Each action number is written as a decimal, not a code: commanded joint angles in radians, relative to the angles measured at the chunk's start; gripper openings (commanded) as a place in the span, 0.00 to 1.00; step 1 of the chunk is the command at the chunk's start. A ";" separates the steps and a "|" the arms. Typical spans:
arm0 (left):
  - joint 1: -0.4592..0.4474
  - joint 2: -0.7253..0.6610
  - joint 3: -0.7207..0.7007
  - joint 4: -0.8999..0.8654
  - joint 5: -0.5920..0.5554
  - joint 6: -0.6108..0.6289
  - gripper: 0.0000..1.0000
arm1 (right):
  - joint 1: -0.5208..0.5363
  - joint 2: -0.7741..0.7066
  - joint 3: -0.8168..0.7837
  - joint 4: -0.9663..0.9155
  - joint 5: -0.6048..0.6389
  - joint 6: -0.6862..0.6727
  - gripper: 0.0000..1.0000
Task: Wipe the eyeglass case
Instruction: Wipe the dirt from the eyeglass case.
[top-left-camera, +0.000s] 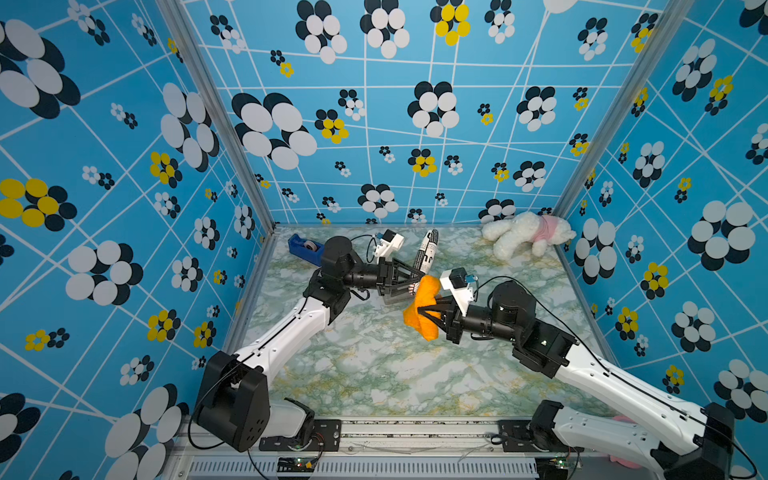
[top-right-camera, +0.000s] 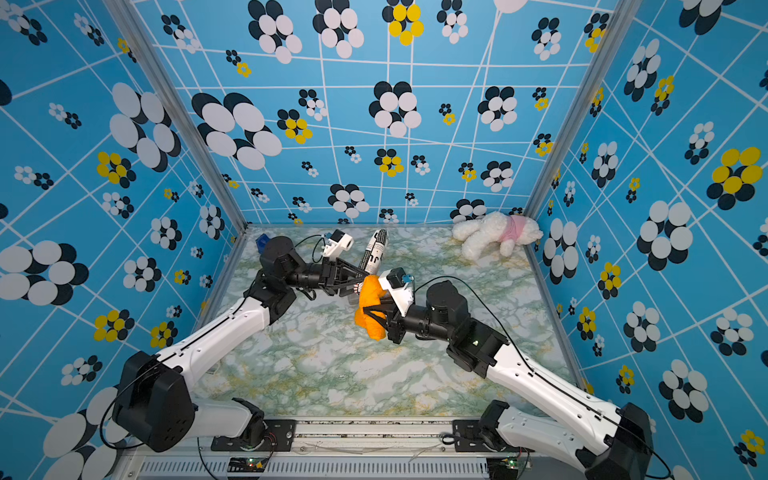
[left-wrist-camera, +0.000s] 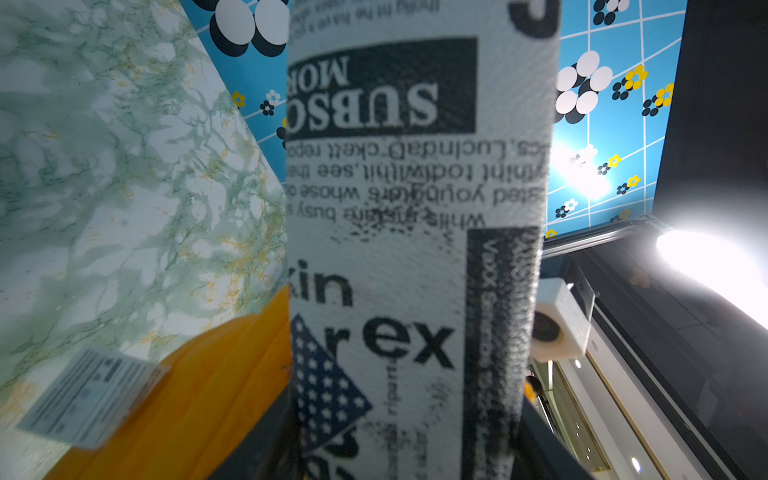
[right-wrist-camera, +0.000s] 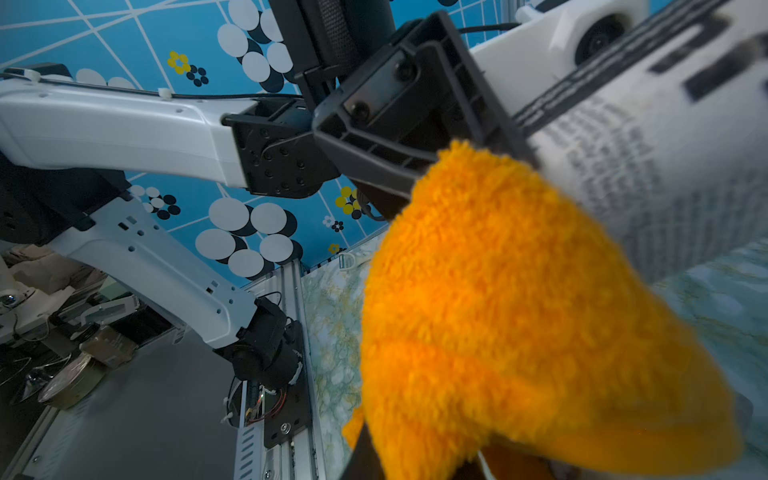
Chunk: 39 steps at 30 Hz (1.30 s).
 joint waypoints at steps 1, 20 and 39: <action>-0.003 0.014 0.024 0.102 -0.013 -0.037 0.00 | 0.026 -0.003 -0.007 0.060 0.055 -0.003 0.00; -0.008 -0.007 -0.010 0.090 -0.003 -0.040 0.00 | -0.209 0.104 0.230 -0.066 0.002 -0.073 0.00; 0.003 0.035 -0.011 0.160 -0.027 -0.080 0.00 | -0.039 -0.007 0.012 0.011 -0.023 0.032 0.00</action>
